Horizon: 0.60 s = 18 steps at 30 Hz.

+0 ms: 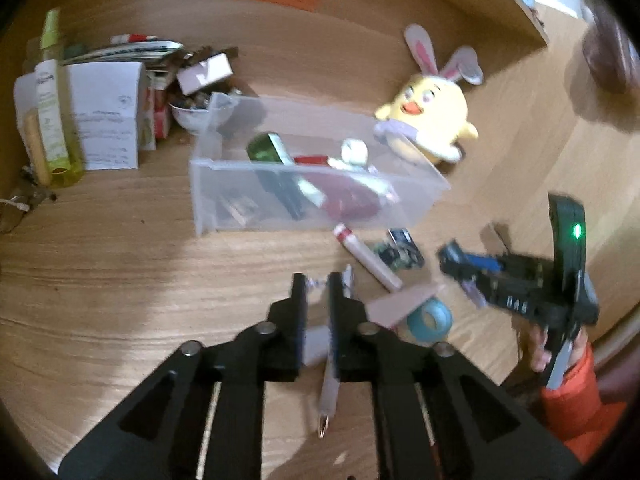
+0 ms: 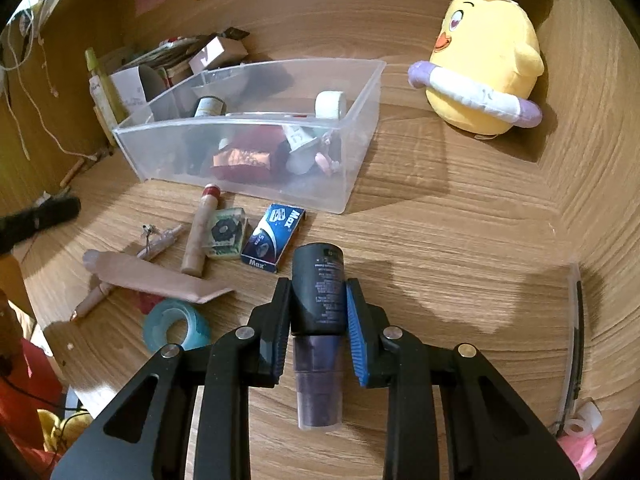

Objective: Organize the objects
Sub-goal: 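Grasp the pink-beige cosmetic tube with the left gripper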

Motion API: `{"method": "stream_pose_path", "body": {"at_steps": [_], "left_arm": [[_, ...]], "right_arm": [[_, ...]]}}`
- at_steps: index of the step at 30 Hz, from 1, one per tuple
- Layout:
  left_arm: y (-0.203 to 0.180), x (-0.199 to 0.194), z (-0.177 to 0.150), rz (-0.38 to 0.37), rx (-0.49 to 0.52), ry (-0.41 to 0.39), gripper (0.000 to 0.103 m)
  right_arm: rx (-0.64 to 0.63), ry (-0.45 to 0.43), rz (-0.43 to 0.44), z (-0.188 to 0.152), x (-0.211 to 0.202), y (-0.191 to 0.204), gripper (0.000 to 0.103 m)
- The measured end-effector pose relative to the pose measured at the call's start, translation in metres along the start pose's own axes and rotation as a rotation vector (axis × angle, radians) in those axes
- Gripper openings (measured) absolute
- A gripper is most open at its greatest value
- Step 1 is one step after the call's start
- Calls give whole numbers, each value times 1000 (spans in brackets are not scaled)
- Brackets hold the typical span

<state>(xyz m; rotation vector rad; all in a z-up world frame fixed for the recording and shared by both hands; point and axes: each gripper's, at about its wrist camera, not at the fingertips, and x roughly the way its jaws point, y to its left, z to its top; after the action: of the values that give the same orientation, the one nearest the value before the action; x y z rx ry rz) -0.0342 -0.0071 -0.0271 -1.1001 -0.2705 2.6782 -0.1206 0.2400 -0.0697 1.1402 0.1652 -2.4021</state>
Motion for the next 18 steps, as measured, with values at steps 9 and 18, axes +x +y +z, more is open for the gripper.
{"method": "stream_pose_path", "body": {"at_steps": [9, 18], "left_arm": [[-22, 28, -19, 35, 164, 87, 64], [-29, 58, -14, 27, 235, 195, 61]], "right_arm": [[21, -13, 33, 1, -5, -3, 24], [35, -33, 46, 8, -10, -3, 24]]}}
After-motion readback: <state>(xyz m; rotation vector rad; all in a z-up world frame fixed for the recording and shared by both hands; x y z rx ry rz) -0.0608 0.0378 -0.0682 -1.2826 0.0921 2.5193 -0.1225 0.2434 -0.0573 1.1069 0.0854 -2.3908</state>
